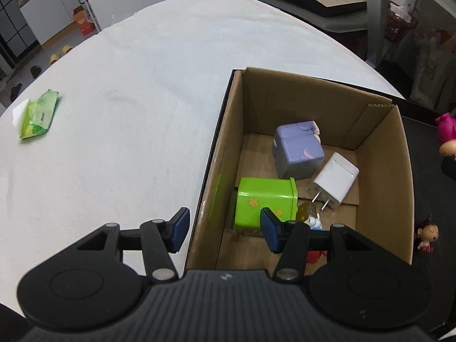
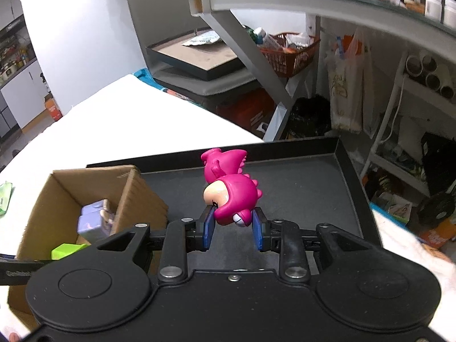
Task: Organize rigid objects
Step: 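Carry the pink dinosaur with the right gripper and drop it into the box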
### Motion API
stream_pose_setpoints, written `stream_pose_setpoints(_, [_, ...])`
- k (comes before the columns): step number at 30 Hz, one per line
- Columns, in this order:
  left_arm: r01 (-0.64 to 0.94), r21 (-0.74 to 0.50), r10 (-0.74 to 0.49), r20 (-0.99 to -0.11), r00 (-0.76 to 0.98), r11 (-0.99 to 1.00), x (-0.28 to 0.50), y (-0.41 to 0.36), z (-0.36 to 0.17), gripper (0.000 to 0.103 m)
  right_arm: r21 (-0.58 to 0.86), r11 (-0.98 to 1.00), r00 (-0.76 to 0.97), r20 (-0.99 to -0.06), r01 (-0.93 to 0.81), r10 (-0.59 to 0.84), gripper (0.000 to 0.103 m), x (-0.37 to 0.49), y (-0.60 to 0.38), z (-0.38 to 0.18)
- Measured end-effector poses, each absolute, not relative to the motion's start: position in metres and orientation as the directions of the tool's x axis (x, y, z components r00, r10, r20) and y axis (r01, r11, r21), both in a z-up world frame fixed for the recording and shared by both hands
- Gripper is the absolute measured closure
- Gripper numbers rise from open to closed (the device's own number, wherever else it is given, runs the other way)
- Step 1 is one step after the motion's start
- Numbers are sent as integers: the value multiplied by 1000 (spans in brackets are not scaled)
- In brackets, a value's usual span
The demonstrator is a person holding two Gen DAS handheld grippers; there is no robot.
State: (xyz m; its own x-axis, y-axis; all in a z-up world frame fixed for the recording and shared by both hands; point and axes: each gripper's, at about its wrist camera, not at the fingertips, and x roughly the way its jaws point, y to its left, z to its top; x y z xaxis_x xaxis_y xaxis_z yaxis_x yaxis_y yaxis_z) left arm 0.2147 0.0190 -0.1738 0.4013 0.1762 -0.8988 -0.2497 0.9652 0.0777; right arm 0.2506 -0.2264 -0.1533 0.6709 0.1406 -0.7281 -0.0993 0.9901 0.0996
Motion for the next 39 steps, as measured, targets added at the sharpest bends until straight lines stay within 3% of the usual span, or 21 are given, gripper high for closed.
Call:
stream_pose_setpoints(16, [-259,-99,33,-887,461,961,197,49,-170,50,0,990,631,-770,-139,88,76,216,-191,-95])
stream_pose_setpoints(31, [-288,-240,-70,-866,495,927,184,81,-177,56,-56,979,606,-792,-194,75,76,195,-124,-88])
stream_pose_setpoints(33, [-293,-257,-83,-865,495,921,184,85,-179,59,-64,977,600,-797,-204,73,76,195,-114,-90])
stream_pose_setpoints(37, [-310,-315,-146,-873,464,897,185,94,-188,78,-77,973,590,-804,-219,70,75,196,-100,-95])
stream_pose_setpoints(39, [-312,-334,-167,-874,457,889,184,96,-191,81,-85,971,588,-806,-226,66,75,197,-93,-96])
